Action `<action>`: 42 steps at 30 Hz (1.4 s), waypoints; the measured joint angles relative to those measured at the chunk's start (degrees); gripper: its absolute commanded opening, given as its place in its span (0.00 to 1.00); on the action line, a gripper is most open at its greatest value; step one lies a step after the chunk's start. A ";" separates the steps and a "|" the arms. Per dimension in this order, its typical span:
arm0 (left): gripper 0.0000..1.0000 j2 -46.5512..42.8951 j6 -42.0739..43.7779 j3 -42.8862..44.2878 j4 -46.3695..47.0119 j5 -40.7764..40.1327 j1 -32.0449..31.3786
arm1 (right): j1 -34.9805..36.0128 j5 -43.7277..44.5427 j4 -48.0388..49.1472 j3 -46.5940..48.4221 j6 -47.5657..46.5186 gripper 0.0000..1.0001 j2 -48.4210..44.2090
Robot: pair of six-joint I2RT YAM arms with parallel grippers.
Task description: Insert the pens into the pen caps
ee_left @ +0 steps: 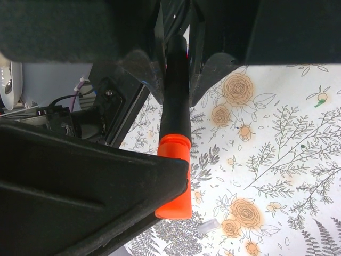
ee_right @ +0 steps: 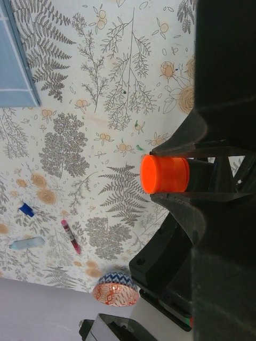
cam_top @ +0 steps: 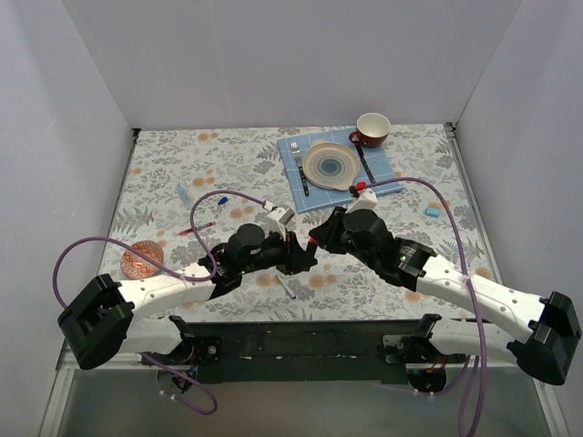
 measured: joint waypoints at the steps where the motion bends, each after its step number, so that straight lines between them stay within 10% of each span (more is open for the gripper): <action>1: 0.00 0.15 0.28 0.15 -0.11 -0.11 -0.02 | 0.44 1.07 -0.11 -0.04 0.72 0.04 -0.09; 5: 0.00 0.35 1.14 0.76 -0.44 -0.87 -0.24 | 1.95 4.72 -0.42 -0.04 2.84 0.26 -0.26; 10: 0.00 1.31 2.38 1.77 -0.68 -1.57 -0.55 | 2.64 7.15 -1.88 0.87 4.48 0.31 0.13; 16: 0.00 1.29 4.20 3.28 -0.15 -4.61 0.42 | 4.39 6.47 -5.14 1.46 4.98 0.80 -1.44; 27: 0.00 -10.86 8.57 5.92 -1.64 -0.66 1.44 | 5.33 -3.19 -2.97 1.27 -5.73 0.85 -21.31; 42: 0.00 -16.90 11.26 12.17 -8.41 25.75 10.99 | 5.29 -19.04 -2.25 23.41 -31.30 0.91 -12.00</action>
